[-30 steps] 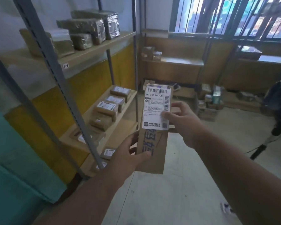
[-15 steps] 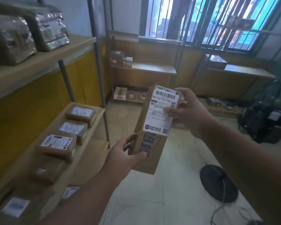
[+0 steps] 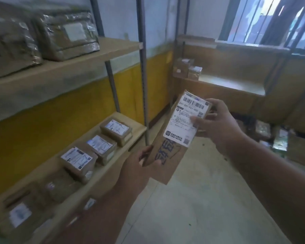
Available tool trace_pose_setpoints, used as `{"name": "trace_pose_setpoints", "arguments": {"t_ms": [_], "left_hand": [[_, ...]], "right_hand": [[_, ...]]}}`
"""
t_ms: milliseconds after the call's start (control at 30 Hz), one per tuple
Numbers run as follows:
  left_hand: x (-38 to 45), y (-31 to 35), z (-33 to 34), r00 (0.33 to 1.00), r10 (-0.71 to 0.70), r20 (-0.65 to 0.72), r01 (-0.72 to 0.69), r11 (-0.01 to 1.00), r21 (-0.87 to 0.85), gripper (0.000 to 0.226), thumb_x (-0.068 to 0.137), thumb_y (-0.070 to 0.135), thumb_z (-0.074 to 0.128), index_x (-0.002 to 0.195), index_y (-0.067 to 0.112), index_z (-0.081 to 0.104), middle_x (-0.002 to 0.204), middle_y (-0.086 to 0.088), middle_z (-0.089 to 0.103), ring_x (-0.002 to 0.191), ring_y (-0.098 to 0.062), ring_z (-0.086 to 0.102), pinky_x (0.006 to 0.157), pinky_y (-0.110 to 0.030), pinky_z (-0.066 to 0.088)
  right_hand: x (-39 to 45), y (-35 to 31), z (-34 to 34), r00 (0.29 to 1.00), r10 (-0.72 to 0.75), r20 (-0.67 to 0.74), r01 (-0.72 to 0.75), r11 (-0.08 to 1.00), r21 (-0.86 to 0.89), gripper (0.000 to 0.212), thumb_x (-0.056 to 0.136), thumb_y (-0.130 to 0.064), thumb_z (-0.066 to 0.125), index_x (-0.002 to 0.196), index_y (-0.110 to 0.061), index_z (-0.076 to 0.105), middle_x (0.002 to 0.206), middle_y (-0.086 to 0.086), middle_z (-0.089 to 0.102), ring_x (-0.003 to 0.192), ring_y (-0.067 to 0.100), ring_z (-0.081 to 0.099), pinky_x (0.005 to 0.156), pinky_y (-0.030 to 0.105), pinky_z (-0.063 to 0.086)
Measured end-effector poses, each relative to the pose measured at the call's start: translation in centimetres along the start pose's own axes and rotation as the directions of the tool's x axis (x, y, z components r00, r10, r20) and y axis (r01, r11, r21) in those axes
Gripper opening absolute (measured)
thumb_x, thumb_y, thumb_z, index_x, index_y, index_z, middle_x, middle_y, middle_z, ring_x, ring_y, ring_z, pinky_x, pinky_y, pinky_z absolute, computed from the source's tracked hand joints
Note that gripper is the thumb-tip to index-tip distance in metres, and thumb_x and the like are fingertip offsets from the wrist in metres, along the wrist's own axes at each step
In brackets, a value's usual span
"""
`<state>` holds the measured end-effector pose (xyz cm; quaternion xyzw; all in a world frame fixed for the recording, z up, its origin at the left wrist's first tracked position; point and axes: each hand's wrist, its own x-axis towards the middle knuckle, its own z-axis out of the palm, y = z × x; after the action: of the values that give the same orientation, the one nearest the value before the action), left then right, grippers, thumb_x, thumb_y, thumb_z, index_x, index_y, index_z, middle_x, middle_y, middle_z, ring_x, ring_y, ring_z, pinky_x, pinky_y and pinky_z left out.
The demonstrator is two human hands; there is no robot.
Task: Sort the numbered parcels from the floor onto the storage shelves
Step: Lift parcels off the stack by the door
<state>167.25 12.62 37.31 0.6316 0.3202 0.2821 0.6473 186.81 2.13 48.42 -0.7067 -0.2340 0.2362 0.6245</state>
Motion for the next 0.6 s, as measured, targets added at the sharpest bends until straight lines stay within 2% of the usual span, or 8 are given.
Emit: {"name": "trace_pose_setpoints", "arguments": {"t_ms": [100,200,267,367,467,600], "left_hand": [[1.2,0.2,-0.5,0.998,-0.018,-0.066,0.019,1.000,0.021,0.054,0.079,-0.014,0.073,0.123,0.017,0.065,0.113,0.002,0.074,0.103,-0.013,0.070,0.081,-0.028,0.060],[3.0,-0.2,-2.0,0.986,-0.060,-0.157,0.062,0.998,0.009,0.055,0.078,-0.021,0.068,0.114,0.020,0.063,0.099,0.012,0.075,0.084,0.002,0.071,0.069,-0.016,0.057],[4.7,-0.9,-3.1,0.977,-0.074,-0.201,0.083,0.996,0.037,0.055,0.078,-0.018,0.070,0.112,0.026,0.063,0.090,0.021,0.074,0.080,0.008,0.069,0.067,-0.013,0.055],[7.3,-2.2,-3.9,0.962,-0.108,-0.252,0.133,0.988,0.084,0.056,0.079,-0.009,0.076,0.116,0.032,0.065,0.096,0.026,0.074,0.091,0.006,0.069,0.078,-0.019,0.057],[9.2,-3.2,-3.3,0.941,-0.139,-0.308,0.182,0.976,0.116,0.053,0.079,-0.004,0.076,0.100,0.043,0.065,0.091,0.028,0.072,0.085,0.014,0.065,0.066,-0.005,0.048],[12.2,-3.8,-2.4,0.909,-0.196,-0.367,0.243,0.966,0.084,0.048,0.078,0.001,0.078,0.097,0.043,0.065,0.091,0.024,0.074,0.084,0.010,0.067,0.062,-0.005,0.047]], "right_hand": [[4.5,0.3,2.2,0.994,-0.020,0.112,0.022,1.000,-0.015,0.056,0.083,-0.005,0.077,0.126,-0.028,0.050,0.102,0.005,0.071,0.084,0.019,0.075,0.068,0.042,0.063],[8.2,1.5,5.5,0.976,-0.016,0.216,0.025,0.999,-0.038,0.055,0.083,-0.006,0.077,0.122,-0.033,0.049,0.105,0.006,0.071,0.088,0.021,0.074,0.068,0.042,0.062],[10.6,2.3,7.4,0.966,-0.006,0.260,0.013,1.000,-0.024,0.056,0.082,-0.007,0.078,0.119,-0.037,0.049,0.108,0.006,0.071,0.091,0.023,0.073,0.069,0.044,0.062],[13.8,3.3,9.7,0.957,0.032,0.289,-0.020,0.999,-0.045,0.054,0.083,-0.007,0.078,0.116,-0.038,0.048,0.110,0.006,0.070,0.091,0.023,0.073,0.070,0.046,0.062],[16.5,3.4,11.1,0.936,0.066,0.346,-0.021,0.991,-0.133,0.057,0.084,-0.010,0.077,0.124,-0.035,0.046,0.109,0.005,0.067,0.090,0.022,0.072,0.071,0.046,0.062],[20.8,3.2,12.9,0.905,0.089,0.415,0.034,0.960,-0.279,0.067,0.085,-0.017,0.076,0.138,-0.036,0.039,0.102,-0.001,0.067,0.086,0.019,0.072,0.069,0.045,0.063]]}}
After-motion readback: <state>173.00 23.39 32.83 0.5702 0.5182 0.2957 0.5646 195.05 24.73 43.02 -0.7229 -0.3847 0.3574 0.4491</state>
